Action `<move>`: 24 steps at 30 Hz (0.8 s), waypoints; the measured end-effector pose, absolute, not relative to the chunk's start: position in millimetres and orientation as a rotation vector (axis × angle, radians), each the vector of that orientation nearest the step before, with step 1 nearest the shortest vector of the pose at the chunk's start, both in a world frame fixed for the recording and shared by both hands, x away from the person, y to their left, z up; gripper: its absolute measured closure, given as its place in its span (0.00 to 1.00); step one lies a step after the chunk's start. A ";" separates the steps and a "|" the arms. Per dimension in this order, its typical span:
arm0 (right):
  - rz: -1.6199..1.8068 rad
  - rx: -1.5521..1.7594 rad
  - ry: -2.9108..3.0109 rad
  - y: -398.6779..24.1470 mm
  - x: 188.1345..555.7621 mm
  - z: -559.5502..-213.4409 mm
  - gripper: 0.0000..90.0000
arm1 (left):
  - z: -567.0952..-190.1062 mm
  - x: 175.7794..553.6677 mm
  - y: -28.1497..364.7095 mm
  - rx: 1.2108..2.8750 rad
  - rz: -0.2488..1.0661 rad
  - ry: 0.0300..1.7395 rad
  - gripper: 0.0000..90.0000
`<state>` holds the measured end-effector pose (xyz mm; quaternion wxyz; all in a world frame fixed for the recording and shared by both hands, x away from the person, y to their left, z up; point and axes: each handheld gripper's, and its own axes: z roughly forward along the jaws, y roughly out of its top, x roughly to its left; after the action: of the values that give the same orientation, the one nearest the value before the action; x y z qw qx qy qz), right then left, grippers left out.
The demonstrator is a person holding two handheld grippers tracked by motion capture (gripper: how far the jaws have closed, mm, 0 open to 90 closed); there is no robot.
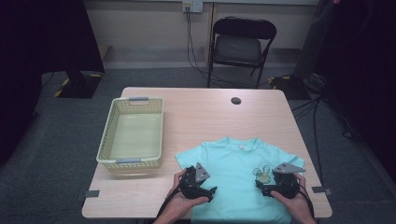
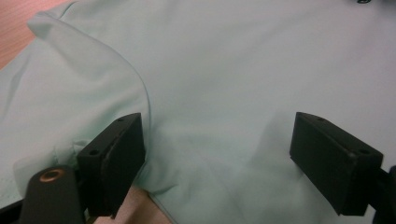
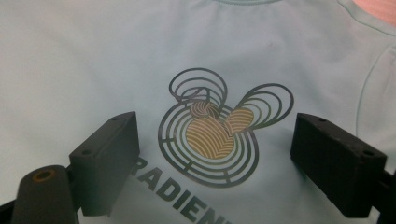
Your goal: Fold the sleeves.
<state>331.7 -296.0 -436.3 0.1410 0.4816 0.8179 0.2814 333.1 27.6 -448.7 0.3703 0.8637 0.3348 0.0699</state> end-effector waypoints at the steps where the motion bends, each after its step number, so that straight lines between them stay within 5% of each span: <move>1: 0.812 1.391 2.361 -296.3 331.1 -436.2 0.16 | -448.2 332.2 26.8 2.219 0.175 0.859 0.19; 24: 0.874 1.397 2.346 -296.8 328.0 -425.4 0.19 | -430.3 336.2 42.5 2.184 0.118 0.861 0.18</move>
<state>328.0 -296.8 -425.4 0.1367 0.4827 0.8106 0.3021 336.2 42.5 -430.3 0.3853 0.8574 0.3381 0.0463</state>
